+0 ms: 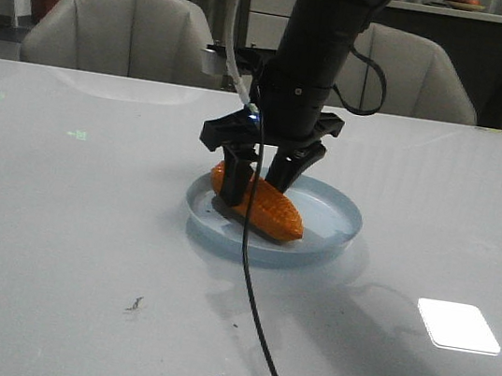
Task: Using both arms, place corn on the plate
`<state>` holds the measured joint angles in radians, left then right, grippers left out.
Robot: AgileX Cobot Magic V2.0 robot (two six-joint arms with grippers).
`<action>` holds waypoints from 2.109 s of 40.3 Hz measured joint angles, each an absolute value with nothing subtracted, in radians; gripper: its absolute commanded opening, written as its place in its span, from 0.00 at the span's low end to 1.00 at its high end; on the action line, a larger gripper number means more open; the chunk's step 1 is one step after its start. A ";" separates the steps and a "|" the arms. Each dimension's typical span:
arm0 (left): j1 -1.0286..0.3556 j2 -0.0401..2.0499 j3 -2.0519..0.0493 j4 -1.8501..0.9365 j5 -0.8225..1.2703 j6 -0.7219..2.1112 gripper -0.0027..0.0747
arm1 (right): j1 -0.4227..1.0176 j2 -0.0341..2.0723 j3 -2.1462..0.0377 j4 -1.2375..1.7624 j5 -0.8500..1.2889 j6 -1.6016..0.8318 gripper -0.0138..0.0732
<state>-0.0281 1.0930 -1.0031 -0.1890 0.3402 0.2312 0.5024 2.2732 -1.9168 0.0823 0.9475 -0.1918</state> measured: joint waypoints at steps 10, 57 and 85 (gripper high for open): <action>-0.028 1.093 -1.003 -0.189 0.344 0.231 0.30 | 0.502 2.289 -1.921 0.078 0.948 -0.192 0.76; -0.028 1.093 -1.003 -0.190 0.347 0.231 0.30 | 0.184 1.489 -1.727 -0.022 1.030 -0.100 0.76; -0.028 1.093 -1.003 -0.190 0.349 0.231 0.29 | -0.076 0.759 -0.940 -0.023 0.774 -0.084 0.76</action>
<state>-0.0281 1.0930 -1.0031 -0.1897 0.3488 0.2312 -0.0756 0.7588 -0.9405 -0.0228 0.7740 -0.0836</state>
